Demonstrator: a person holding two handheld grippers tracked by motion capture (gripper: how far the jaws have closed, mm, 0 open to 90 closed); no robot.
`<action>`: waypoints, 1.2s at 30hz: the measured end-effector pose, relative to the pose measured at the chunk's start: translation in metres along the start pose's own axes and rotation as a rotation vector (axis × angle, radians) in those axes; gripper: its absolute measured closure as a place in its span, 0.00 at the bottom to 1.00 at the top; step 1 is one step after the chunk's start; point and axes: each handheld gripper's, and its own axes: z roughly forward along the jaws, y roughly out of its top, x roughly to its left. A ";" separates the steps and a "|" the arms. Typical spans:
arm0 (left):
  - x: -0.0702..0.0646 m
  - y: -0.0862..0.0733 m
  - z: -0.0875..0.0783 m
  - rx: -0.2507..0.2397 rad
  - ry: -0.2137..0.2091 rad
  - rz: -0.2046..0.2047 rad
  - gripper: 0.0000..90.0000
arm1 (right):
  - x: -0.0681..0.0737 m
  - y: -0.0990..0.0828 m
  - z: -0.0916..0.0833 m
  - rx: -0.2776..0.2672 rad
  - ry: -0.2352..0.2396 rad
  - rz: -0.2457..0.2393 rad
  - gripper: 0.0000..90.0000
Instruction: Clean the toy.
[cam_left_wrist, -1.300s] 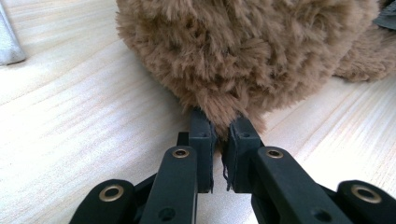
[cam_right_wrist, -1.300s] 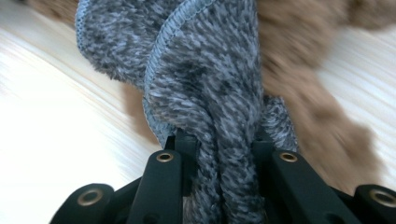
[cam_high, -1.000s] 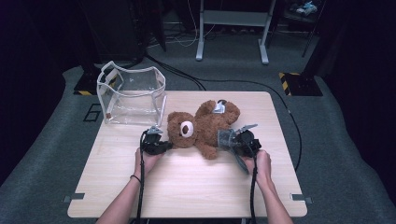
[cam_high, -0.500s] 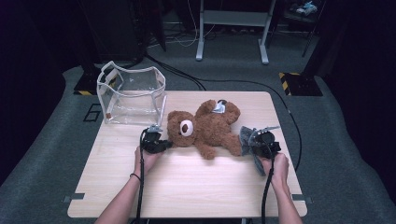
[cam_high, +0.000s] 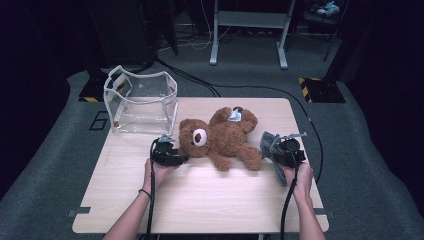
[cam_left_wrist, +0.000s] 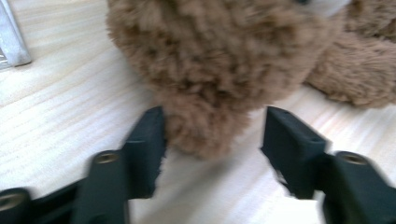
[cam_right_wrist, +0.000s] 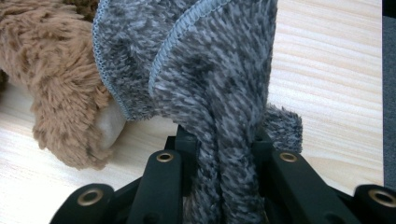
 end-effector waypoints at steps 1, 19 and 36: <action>-0.003 0.000 -0.001 -0.009 -0.001 -0.007 0.35 | -0.001 0.000 0.000 -0.005 0.000 -0.007 0.82; -0.060 0.008 -0.012 -0.034 -0.044 0.037 0.16 | -0.007 0.002 -0.006 -0.014 -0.008 0.018 0.82; -0.104 0.021 0.031 0.012 -0.053 0.062 0.14 | -0.008 -0.001 -0.003 -0.018 -0.001 0.015 0.82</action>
